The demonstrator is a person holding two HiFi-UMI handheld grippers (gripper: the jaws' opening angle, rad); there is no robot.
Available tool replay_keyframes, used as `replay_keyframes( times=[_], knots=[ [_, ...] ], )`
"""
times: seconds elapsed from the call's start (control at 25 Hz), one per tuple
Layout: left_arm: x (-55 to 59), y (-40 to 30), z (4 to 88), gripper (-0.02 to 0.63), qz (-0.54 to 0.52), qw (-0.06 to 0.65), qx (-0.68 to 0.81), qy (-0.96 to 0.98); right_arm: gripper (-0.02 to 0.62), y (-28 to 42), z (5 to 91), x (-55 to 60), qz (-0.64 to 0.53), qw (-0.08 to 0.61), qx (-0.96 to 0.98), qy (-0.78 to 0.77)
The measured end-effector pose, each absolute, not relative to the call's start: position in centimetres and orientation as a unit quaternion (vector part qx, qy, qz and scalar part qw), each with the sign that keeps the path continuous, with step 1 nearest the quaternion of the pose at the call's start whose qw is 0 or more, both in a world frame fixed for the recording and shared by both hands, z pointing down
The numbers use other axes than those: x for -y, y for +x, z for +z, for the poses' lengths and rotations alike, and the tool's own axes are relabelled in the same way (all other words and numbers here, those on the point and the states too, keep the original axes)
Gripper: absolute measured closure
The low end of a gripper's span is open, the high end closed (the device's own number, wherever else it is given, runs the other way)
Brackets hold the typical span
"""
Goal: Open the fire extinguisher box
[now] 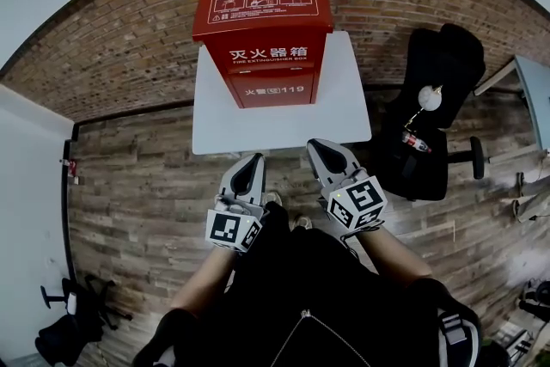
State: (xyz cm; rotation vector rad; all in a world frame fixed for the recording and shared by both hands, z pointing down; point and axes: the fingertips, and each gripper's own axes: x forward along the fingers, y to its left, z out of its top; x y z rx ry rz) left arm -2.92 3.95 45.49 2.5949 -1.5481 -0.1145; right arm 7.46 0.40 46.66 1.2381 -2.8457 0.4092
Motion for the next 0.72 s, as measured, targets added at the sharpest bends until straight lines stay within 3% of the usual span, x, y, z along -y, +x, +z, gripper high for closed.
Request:
replay_keyframes(
  times=[0.72],
  knots=[
    [11.1, -7.9, 44.1, 0.557, -0.054, 0.046, 0.479, 0.875, 0.577, 2.9, 45.3, 13.6, 0.102, 0.012, 0.899, 0.426]
  ],
)
